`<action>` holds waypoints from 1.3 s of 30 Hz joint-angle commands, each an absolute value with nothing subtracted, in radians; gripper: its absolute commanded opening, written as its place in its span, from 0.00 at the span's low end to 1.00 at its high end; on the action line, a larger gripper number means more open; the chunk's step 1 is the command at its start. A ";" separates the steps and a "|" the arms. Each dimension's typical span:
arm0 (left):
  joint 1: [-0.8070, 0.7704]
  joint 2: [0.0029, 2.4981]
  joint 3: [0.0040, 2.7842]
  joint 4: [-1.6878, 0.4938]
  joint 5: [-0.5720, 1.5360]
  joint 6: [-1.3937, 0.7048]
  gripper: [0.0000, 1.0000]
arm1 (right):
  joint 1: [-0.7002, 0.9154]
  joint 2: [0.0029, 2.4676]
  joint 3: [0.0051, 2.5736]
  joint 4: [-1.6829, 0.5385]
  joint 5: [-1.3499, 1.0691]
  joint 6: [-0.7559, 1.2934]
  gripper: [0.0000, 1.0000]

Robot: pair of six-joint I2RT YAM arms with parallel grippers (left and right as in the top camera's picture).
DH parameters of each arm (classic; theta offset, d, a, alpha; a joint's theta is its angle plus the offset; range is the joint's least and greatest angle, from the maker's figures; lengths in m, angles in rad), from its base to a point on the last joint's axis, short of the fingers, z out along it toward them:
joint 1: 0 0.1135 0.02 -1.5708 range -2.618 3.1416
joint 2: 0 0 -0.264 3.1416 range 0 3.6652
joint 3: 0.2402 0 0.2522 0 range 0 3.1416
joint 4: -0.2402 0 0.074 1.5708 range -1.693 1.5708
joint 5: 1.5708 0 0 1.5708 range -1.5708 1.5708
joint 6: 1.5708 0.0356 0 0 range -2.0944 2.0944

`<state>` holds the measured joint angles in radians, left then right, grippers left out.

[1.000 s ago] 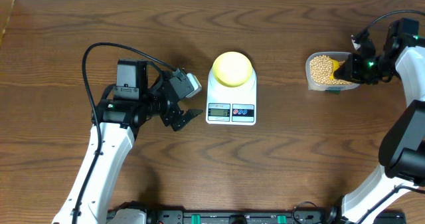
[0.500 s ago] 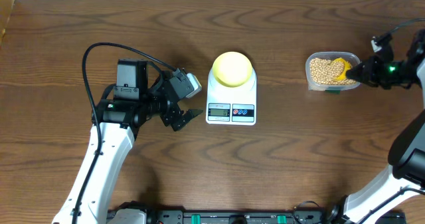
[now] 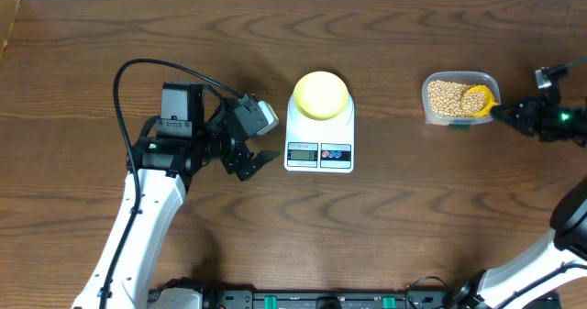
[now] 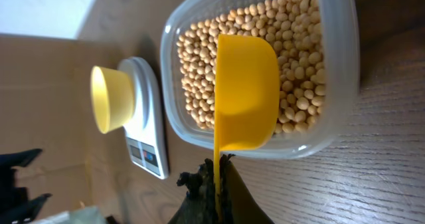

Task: Scoop item into bowl and weigh 50g on scale
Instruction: 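Scoop soybeans and lift the filled scoop out of the tub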

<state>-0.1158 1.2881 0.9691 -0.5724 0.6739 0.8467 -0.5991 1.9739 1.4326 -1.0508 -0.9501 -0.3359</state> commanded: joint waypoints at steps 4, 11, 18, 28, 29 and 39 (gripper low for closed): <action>-0.112 1.291 0.999 -0.572 0.668 0.863 0.93 | -0.659 1.982 1.404 -1.040 -1.127 -0.417 0.01; -0.112 1.291 0.999 -0.572 0.668 0.863 0.93 | -0.690 1.982 1.404 -1.044 -1.209 -0.417 0.01; -0.112 1.291 0.999 -0.572 0.668 0.863 0.93 | -0.686 1.982 1.404 -1.071 -1.251 -0.429 0.01; -0.112 1.291 0.999 -0.572 0.668 0.863 0.93 | -0.686 1.982 1.404 -1.082 -1.320 -0.428 0.01; -0.112 1.291 0.999 -0.572 0.668 0.863 0.93 | -0.686 1.982 1.404 -1.085 -1.320 -0.428 0.01; -0.112 1.291 0.999 -0.572 0.668 0.863 0.93 | -0.686 1.982 1.404 -1.093 -1.339 -0.436 0.01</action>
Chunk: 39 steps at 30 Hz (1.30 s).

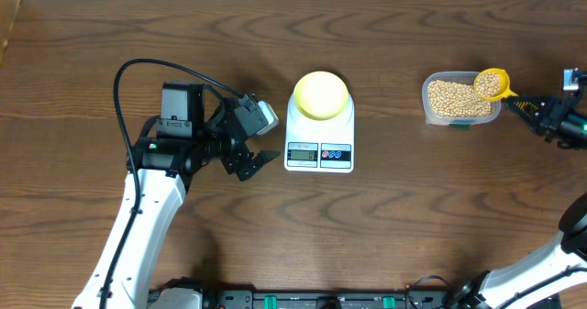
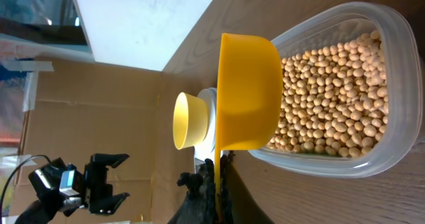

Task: Scoop item into bowl and weigh 50g on scale
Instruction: 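Scoop soybeans and lift the filled scoop out of the tub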

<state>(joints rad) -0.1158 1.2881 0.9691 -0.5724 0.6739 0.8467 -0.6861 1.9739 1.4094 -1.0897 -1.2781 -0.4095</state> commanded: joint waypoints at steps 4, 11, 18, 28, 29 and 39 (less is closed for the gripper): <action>-0.112 1.291 0.999 -0.572 0.668 0.863 0.93 | -0.686 1.982 1.404 -1.092 -1.342 -0.436 0.01; -0.112 1.291 0.999 -0.572 0.668 0.863 0.93 | -0.686 1.982 1.404 -1.093 -1.342 -0.443 0.01; -0.112 1.291 0.999 -0.572 0.668 0.863 0.93 | -0.686 1.982 1.404 -1.100 -1.346 -0.442 0.01; -0.112 1.291 0.999 -0.572 0.668 0.863 0.93 | -0.678 1.982 1.404 -1.111 -1.346 -0.443 0.01; -0.112 1.291 0.999 -0.572 0.668 0.863 0.93 | -0.672 1.982 1.404 -1.111 -1.346 -0.443 0.01; -0.112 1.291 0.999 -0.572 0.668 0.863 0.93 | -0.606 1.982 1.404 -1.108 -1.346 -0.443 0.01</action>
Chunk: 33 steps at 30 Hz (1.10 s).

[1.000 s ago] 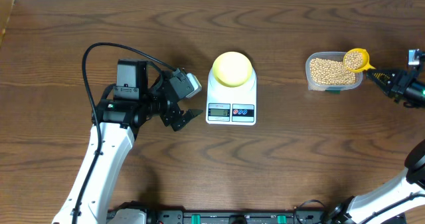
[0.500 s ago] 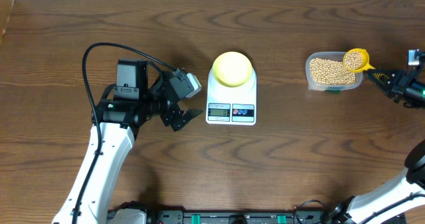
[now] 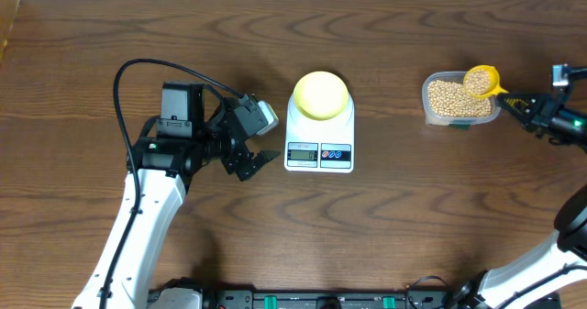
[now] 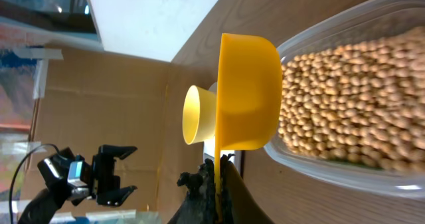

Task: Scoop item into bowl and weigh 50g on scale
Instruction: 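Scoop soybeans and lift the filled scoop out of the tub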

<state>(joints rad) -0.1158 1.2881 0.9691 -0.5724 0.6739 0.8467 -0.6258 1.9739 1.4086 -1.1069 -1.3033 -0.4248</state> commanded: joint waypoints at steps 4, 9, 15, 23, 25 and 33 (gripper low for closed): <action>-0.112 1.291 0.999 -0.572 0.668 0.863 0.93 | -0.584 1.982 1.404 -1.108 -1.351 -0.443 0.01; -0.112 1.291 0.999 -0.572 0.668 0.863 0.93 | -0.562 1.982 1.404 -1.108 -1.386 -0.443 0.01; -0.112 1.291 0.999 -0.572 0.668 0.863 0.93 | -0.520 1.982 1.404 -1.107 -1.399 -0.443 0.01; -0.112 1.291 0.999 -0.572 0.668 0.863 0.93 | -0.456 1.982 1.404 -1.095 -1.410 -0.442 0.01; -0.112 1.291 0.999 -0.572 0.668 0.863 0.93 | -0.442 1.982 1.404 -1.092 -1.425 -0.442 0.01; -0.112 1.291 0.999 -0.572 0.668 0.863 0.93 | -0.392 1.982 1.404 -1.092 -1.429 -0.442 0.01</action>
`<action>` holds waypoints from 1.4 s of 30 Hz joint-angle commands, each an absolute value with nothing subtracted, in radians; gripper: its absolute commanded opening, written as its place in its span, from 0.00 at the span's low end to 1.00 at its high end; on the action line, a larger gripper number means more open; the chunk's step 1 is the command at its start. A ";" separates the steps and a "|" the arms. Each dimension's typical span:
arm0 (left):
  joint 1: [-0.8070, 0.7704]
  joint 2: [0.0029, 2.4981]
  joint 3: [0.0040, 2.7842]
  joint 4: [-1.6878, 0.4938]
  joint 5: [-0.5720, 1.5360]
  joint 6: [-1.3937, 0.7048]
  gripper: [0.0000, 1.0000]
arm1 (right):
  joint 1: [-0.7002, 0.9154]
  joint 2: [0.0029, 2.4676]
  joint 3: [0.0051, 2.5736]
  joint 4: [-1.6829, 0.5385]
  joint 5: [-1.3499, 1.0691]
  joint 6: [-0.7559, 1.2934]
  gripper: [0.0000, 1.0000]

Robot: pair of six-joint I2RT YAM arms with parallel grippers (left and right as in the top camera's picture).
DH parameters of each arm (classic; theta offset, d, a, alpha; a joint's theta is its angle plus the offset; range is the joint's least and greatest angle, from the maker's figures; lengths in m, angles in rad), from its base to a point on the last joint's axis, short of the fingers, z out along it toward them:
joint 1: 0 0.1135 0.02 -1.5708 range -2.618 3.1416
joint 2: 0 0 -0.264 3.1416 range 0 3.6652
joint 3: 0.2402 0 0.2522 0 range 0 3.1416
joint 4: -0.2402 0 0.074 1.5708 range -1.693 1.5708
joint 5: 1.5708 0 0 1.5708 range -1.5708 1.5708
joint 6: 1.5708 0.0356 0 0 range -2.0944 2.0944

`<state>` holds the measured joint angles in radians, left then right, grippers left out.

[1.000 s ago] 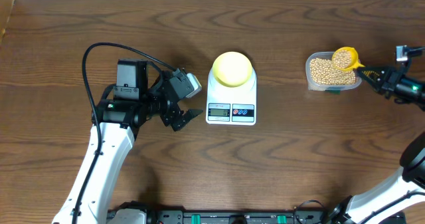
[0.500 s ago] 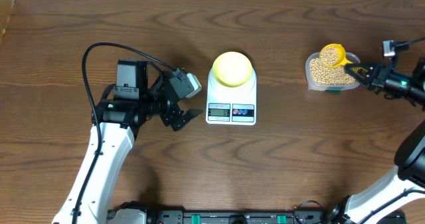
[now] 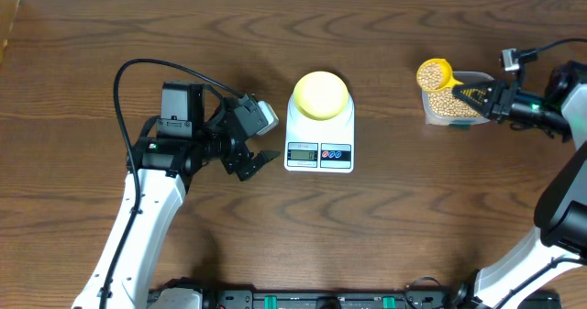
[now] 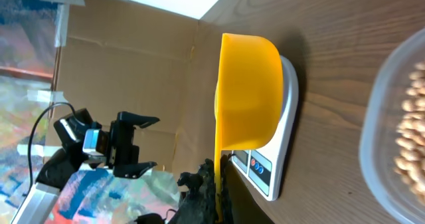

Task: Scoop item into bowl and weigh 50g on scale
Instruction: 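Scoop soybeans and lift the filled scoop out of the tub, then carry the filled scoop left over the yellow bowl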

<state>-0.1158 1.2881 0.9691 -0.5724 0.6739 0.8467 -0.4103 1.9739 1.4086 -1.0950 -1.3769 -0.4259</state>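
Observation:
A yellow scoop (image 3: pixel 433 74) full of soybeans hangs over the left rim of the clear bean tub (image 3: pixel 461 101). My right gripper (image 3: pixel 481 98) is shut on its handle. From the right wrist the scoop (image 4: pixel 249 94) shows its underside, with the white scale (image 4: pixel 279 154) behind it and the tub (image 4: pixel 398 127) at the right edge. The yellow bowl (image 3: pixel 320 93) sits on the scale (image 3: pixel 319 130) at mid table. My left gripper (image 3: pixel 260 160) rests open left of the scale, holding nothing.
The left arm and its black cable (image 3: pixel 151 66) take up the table's left side. Bare wood lies between the scale and the tub. A cardboard wall (image 4: pixel 133 58) stands beyond the table in the right wrist view.
My right gripper has carried the loaded scoop leftward, from above the tub's right part to its left rim. The left arm has stayed put.
The scoop first lay in the beans inside the tub, held by my right gripper. It then stood raised above the tub's right corner with beans in it, stayed over the tub, and now hangs at the tub's left rim, toward the scale.

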 commanded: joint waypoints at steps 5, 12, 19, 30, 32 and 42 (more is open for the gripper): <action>-0.112 1.291 0.999 -0.572 0.668 0.863 0.93 | -0.361 1.982 1.404 -1.089 -1.437 -0.443 0.01; -0.112 1.291 0.999 -0.572 0.668 0.863 0.93 | -0.326 1.982 1.404 -1.081 -1.459 -0.442 0.01; -0.112 1.291 0.999 -0.572 0.668 0.863 0.93 | -0.294 1.982 1.404 -1.073 -1.477 -0.442 0.01; -0.112 1.291 0.999 -0.572 0.668 0.863 0.93 | -0.223 1.982 1.404 -0.916 -1.481 -0.282 0.01; -0.112 1.291 0.999 -0.572 0.668 0.863 0.93 | -0.205 1.982 1.404 -0.877 -1.492 -0.257 0.01; -0.112 1.291 0.999 -0.572 0.668 0.863 0.93 | -0.089 1.982 1.405 -0.561 -1.470 0.045 0.01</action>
<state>-0.1158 1.2881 0.9691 -0.5720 0.6739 0.8467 -0.1268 1.9739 1.4040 -0.6193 -1.4517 -0.1078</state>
